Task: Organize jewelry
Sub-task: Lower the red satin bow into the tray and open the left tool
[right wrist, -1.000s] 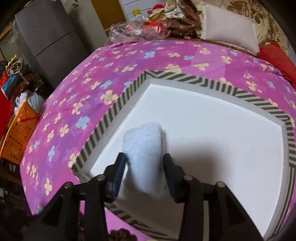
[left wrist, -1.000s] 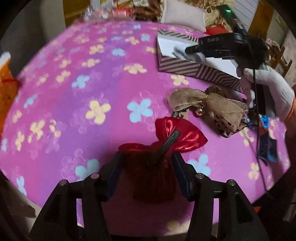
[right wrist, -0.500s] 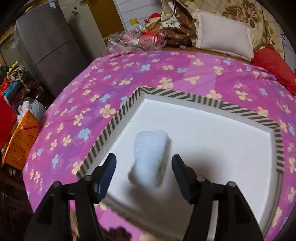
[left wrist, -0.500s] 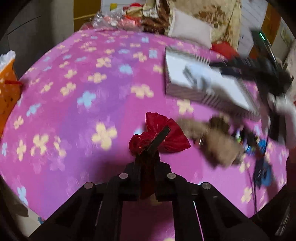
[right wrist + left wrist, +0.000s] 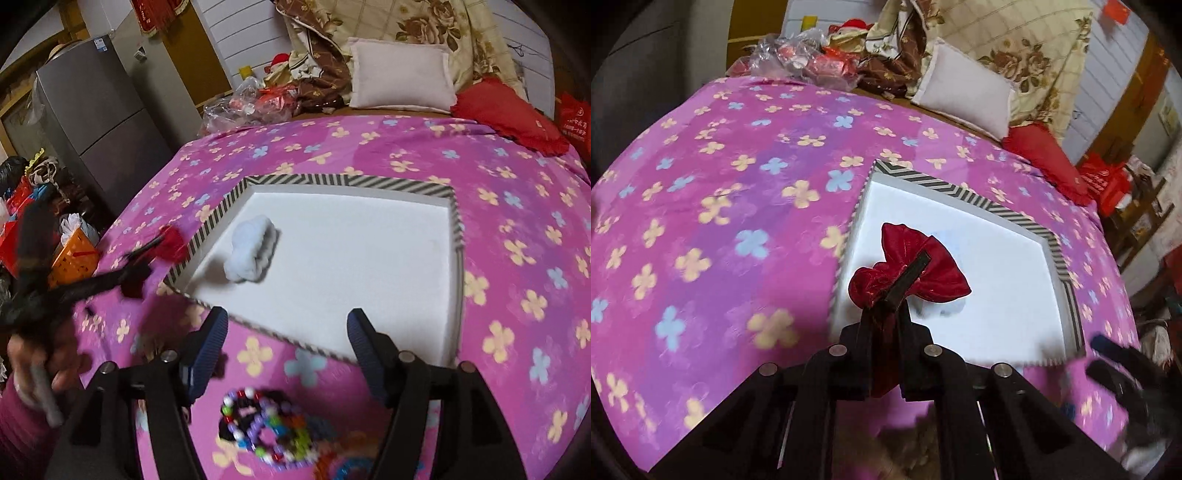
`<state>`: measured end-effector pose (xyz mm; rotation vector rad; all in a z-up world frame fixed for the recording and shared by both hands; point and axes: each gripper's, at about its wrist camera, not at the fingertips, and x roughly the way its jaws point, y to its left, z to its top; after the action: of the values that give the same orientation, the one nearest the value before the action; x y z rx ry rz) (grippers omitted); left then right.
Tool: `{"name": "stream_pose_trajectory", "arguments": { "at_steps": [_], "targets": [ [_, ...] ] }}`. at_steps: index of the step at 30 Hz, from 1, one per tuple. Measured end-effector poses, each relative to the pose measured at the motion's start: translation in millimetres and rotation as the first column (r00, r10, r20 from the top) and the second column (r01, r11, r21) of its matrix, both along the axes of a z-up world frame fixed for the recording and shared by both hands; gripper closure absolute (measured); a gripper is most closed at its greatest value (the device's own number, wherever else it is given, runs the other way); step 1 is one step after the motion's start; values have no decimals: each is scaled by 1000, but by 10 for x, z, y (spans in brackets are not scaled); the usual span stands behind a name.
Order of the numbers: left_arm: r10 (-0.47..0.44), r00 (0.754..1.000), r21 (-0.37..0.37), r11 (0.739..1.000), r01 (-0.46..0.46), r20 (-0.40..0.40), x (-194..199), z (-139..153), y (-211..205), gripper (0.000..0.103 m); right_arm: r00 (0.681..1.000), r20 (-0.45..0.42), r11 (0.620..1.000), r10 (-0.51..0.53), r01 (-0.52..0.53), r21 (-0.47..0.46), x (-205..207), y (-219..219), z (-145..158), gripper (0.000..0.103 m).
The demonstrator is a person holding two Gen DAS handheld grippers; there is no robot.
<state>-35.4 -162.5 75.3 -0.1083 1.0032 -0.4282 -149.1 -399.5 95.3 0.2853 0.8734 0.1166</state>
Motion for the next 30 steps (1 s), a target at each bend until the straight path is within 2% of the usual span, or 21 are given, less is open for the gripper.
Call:
{"name": "stream_pose_trajectory", "arguments": {
  "at_steps": [3,6,8,9,10,12,15,19,24,30],
  "targets": [
    [13,1000,15,1000,-13,-25,114,-89,-159,92,999,21,1000,-28,28,-7,8,-85,33,33],
    [35,998,35,999,-34,-50,187,-178,-257,92,997,59,998,-47,45,40,-3,-185,102,33],
    [57,994,27,998,-55,-89,249,-265,-264,91,995,85,997,-43,38,61,-29,-207,172,26],
    [64,993,26,998,-61,-102,267,-297,-263,87,995,88,997,-44,38,62,-43,-207,195,23],
    [71,991,27,997,-68,-114,282,-322,-257,78,994,98,997,-42,35,70,-68,-210,226,20],
    [77,987,5,997,-77,-140,292,-367,-220,66,992,124,995,-27,14,103,-134,-210,303,20],
    [65,987,-17,998,-68,-150,249,-352,-155,58,987,158,989,-15,-9,148,-258,-194,407,20],
    [45,993,-1,999,-45,-112,101,-201,-60,53,988,154,988,2,-26,153,-411,-117,442,20],
    [33,999,67,997,-33,-9,-214,42,126,53,995,100,980,25,-44,196,-601,0,330,20],
    [35,998,116,992,-41,54,-616,135,340,53,997,75,980,29,-44,194,-885,139,244,20]
  ]
}}
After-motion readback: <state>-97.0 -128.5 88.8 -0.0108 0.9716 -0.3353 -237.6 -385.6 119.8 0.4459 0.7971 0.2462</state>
